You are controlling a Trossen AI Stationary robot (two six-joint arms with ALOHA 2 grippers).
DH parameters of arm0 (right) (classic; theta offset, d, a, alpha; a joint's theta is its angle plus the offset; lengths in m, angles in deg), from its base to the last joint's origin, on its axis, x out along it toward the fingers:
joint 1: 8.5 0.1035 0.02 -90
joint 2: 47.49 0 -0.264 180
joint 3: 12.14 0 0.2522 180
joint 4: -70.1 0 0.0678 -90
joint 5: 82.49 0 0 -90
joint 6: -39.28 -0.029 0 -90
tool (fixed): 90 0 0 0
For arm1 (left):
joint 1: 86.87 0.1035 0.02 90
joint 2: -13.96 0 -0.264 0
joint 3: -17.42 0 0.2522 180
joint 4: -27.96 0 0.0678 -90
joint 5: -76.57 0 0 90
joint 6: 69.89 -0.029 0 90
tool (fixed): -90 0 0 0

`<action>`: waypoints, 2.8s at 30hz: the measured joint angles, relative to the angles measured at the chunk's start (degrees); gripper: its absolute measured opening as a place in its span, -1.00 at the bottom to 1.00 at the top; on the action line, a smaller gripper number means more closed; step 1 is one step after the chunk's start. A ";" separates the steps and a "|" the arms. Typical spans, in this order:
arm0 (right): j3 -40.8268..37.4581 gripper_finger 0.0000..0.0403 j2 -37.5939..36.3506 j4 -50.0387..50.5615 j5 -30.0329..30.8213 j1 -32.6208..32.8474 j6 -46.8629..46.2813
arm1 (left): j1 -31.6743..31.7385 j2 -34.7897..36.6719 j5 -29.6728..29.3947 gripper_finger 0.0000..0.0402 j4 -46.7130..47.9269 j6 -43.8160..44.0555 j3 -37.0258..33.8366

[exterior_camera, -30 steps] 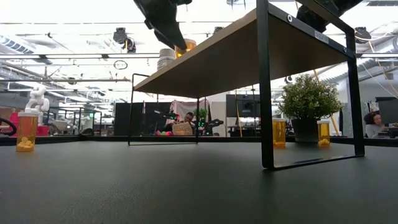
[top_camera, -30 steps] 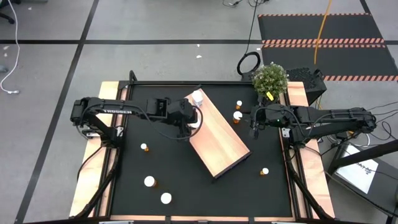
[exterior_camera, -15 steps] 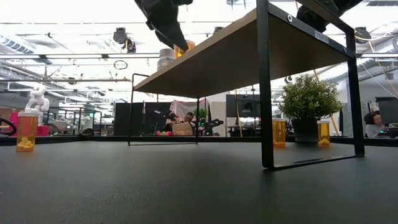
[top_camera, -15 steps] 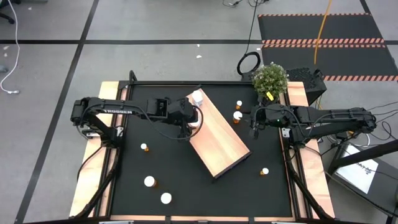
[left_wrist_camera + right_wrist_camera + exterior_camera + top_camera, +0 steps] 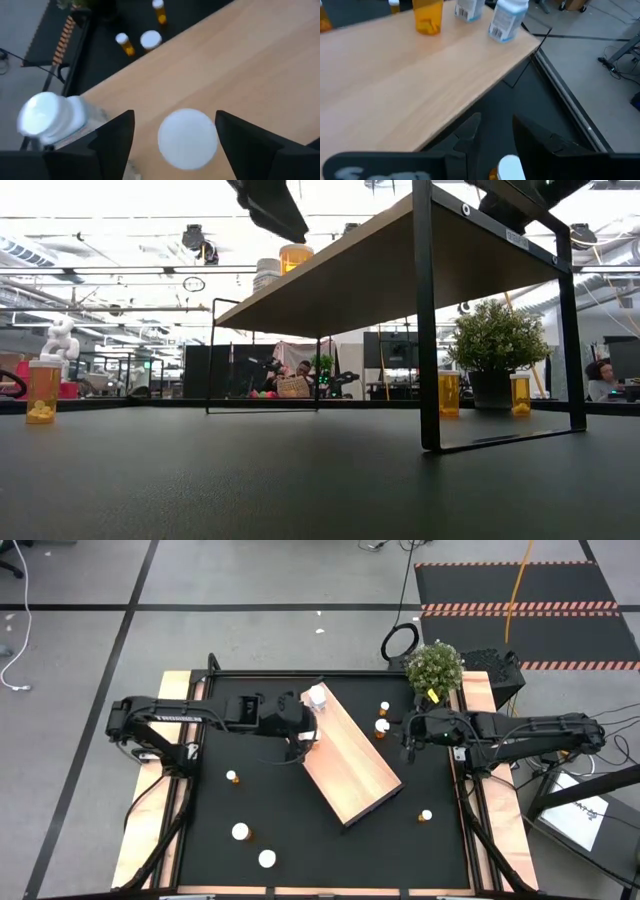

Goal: Pick and place medicine bottles onto shelf by color
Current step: Put the top orange capsule bottle on the shelf aligned with the orange capsule bottle

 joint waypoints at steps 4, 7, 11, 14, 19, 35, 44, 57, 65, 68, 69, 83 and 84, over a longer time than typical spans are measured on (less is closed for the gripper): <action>-2.70 -0.47 -0.02 -1.09 4.27 -1.19 -1.24 | -1.53 2.79 -0.97 0.29 0.97 2.51 0.00; -4.22 -0.41 0.02 -1.18 4.38 -3.47 -1.22 | -2.69 5.01 -3.03 0.24 4.26 6.91 0.00; -6.21 -0.25 -0.02 -2.20 2.96 -7.41 0.38 | -4.16 7.55 -3.65 0.18 5.85 8.45 -2.05; -7.55 -0.12 0.02 -2.64 -1.72 -11.18 1.20 | -5.24 9.44 -3.51 0.14 5.18 8.56 -4.72; -9.76 0.04 0.25 -2.93 -8.74 -16.20 2.50 | -7.36 12.76 -4.89 0.10 4.68 8.98 -9.30; -13.75 0.14 6.55 -13.86 -26.69 -24.54 9.15 | -11.18 15.57 -9.74 0.09 1.36 11.17 -11.45; -13.75 0.16 13.04 -16.72 -27.31 -26.94 12.51 | -11.18 15.53 -9.92 0.07 -1.18 12.55 -11.45; -13.75 0.31 14.49 -16.38 -27.35 -29.12 15.01 | -11.18 15.53 -9.95 0.07 -1.16 12.75 -11.45; -15.33 0.30 14.49 -17.16 -28.70 -29.12 13.68 | -11.18 15.53 -9.95 0.06 -1.13 12.09 -11.45; -15.88 0.30 14.49 -18.53 -28.60 -29.14 13.40 | -11.18 15.53 -9.96 0.06 -1.13 11.80 -11.45; -15.97 0.30 14.49 -19.27 -28.60 -29.14 13.41 | -11.18 15.53 -9.95 0.06 -1.13 11.71 -11.45; -15.89 0.28 21.60 -25.14 -28.16 -29.19 13.90 | -11.18 15.53 -9.97 0.06 -1.18 11.28 -11.43; -15.89 0.27 21.81 -25.35 -28.16 -29.19 13.88 | -11.18 15.53 -9.97 0.07 -1.18 11.09 -11.43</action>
